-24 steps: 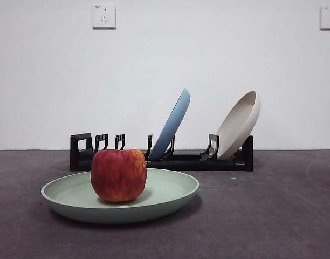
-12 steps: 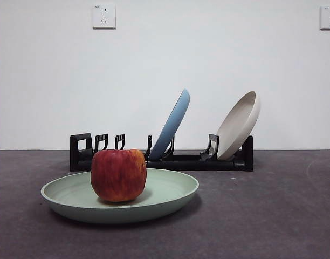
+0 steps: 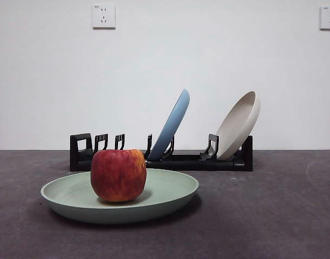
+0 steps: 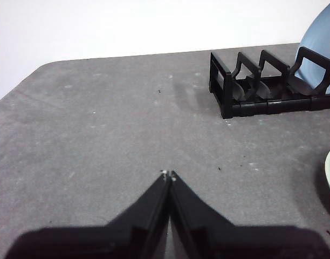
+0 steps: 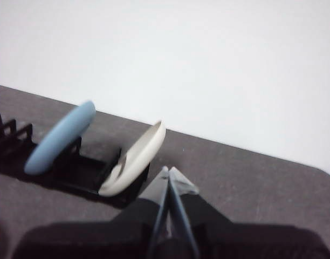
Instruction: Take the green plate from the plate rack,put the plate on the table,take the apple from the table,put the apple in the plate
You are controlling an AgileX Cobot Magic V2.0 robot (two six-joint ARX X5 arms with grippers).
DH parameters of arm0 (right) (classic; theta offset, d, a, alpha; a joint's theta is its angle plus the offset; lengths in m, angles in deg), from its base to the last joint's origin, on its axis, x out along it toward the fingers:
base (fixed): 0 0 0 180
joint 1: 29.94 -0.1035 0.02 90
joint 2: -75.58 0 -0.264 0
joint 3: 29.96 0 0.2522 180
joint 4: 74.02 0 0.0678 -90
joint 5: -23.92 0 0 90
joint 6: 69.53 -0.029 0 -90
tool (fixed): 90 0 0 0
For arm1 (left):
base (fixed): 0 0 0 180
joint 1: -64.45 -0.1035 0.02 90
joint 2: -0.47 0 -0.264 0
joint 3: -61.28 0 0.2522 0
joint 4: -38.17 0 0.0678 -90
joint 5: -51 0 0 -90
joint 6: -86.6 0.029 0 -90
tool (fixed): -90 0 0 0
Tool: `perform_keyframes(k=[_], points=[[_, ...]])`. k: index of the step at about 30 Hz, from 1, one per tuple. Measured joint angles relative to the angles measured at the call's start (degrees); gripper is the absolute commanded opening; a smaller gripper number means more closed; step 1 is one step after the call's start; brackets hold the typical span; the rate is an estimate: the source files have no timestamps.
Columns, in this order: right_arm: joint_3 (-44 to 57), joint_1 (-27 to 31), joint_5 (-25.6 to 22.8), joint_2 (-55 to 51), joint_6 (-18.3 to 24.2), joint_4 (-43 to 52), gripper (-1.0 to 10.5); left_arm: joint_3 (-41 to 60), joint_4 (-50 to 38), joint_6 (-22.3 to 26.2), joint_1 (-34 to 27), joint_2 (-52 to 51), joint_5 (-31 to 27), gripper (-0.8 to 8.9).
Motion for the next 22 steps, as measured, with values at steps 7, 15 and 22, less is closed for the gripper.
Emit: perform_keyframes(k=[7,15,22], points=[[23.3,1.3,-0.2,-8.9,-4.4,13.9,-0.2,0.0,0.0,0.0,0.0,0.0,0.0,-0.03],[35.0,1.2,-0.2,-17.8,-8.3,13.9,-0.2,0.0,0.0,0.0,0.0,0.0,0.0,-0.03],[37.0,1.2,-3.3,-23.7,-11.0,10.3,-0.2,0.0,0.0,0.0,0.0,0.0,0.0,-0.03]])
